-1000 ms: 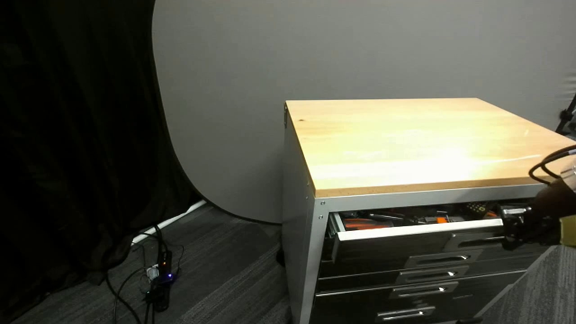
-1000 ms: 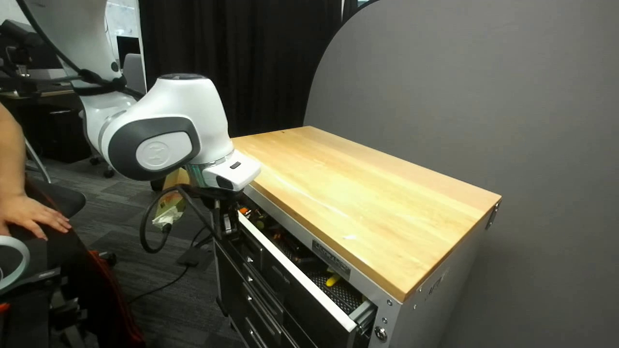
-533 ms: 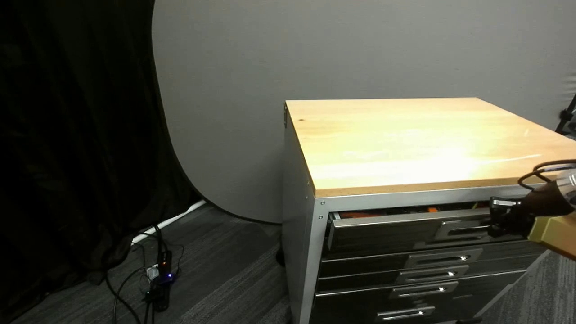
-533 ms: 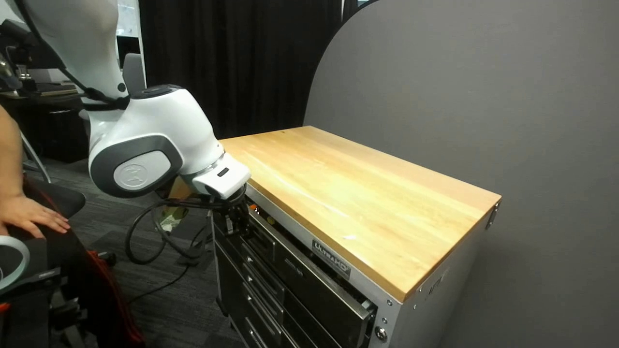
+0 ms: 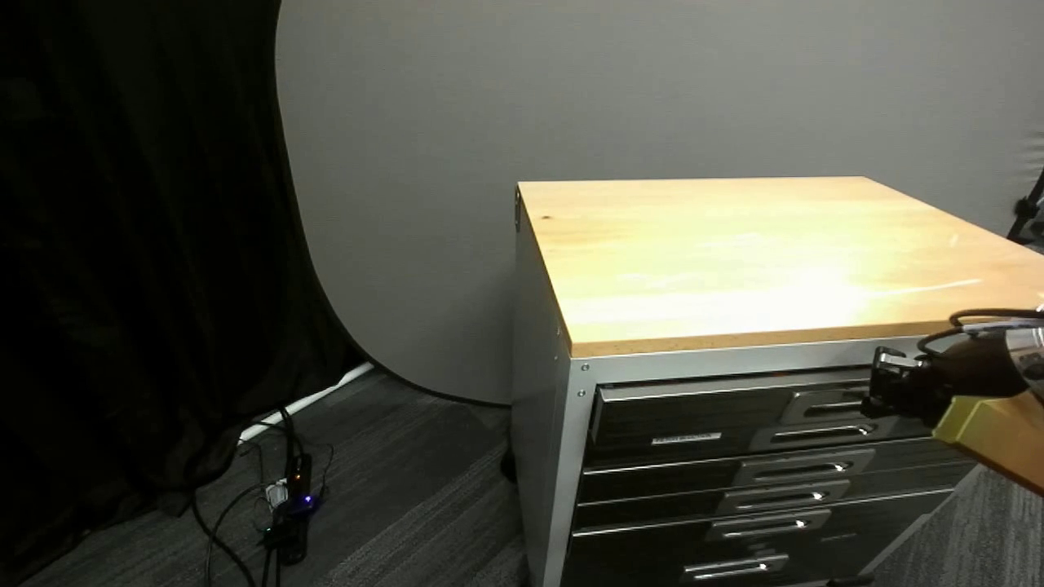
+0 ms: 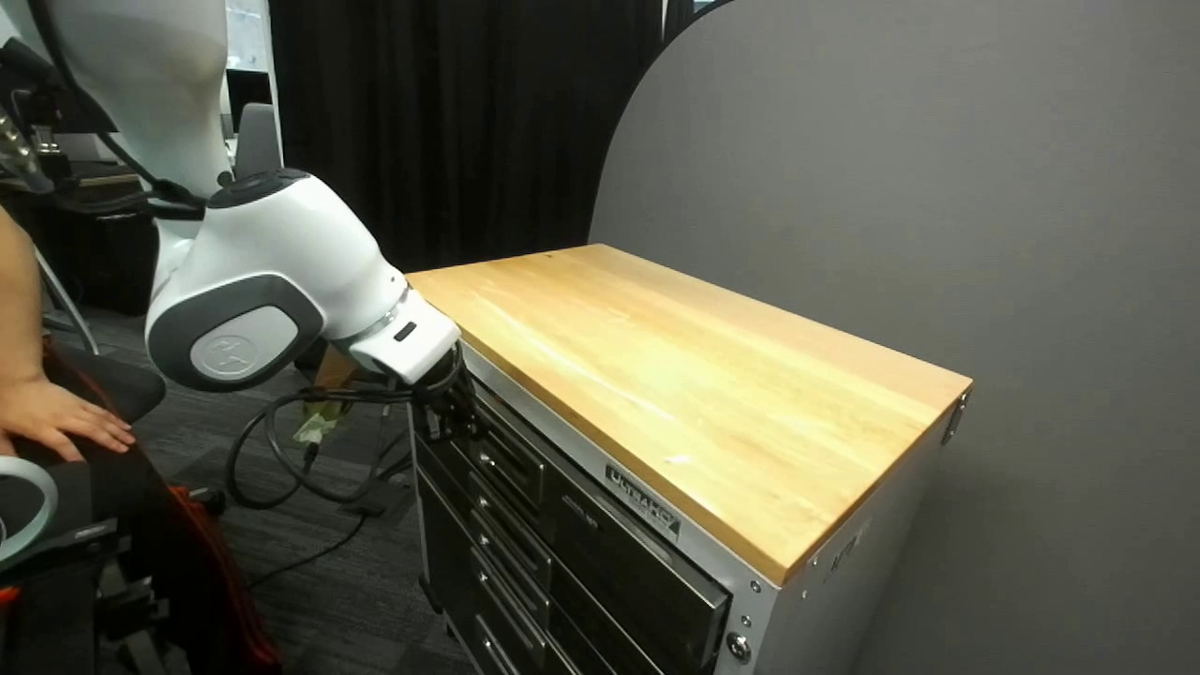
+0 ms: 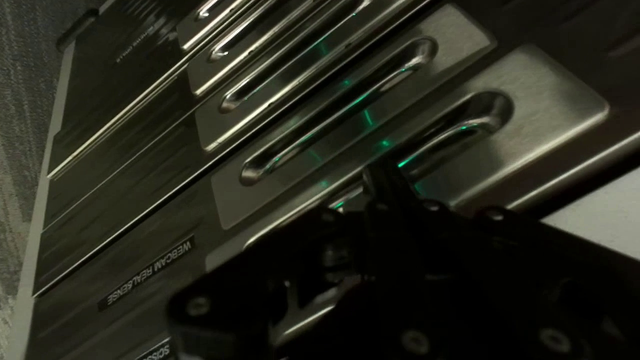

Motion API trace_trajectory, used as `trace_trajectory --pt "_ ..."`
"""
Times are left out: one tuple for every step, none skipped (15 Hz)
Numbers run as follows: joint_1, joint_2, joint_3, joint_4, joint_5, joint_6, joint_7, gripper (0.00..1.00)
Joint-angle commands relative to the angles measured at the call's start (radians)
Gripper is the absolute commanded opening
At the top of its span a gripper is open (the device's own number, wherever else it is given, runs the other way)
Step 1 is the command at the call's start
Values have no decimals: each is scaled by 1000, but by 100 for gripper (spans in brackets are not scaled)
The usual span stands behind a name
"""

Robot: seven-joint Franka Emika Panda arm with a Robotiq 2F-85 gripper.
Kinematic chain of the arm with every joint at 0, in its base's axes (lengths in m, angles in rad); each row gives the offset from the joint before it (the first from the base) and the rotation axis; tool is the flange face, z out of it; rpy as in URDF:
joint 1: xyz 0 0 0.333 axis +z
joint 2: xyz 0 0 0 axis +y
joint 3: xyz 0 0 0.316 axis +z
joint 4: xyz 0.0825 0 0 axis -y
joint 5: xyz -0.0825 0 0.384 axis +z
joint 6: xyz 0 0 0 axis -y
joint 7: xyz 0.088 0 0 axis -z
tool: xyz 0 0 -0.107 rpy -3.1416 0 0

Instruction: Place the screwdriver inside the open drawer then push the drawer closed

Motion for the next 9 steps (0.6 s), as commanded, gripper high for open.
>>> trace_trajectory --pt "-55 13 67 6 -5 108 -13 5" --pt "-63 19 76 8 -7 120 -13 4" --pt "-69 23 83 10 -11 126 -16 5" --pt "-67 22 83 9 -6 122 -25 5" --pt "-59 11 73 4 0 92 -50 30" --pt "-36 -27 42 -9 13 -8 -113 30" --pt "-47 -60 37 -19 -7 -97 -149 34" --pt "-64 -107 35 -31 -28 -194 -179 43" --pt "-89 -136 42 -44 -57 -265 -199 50"
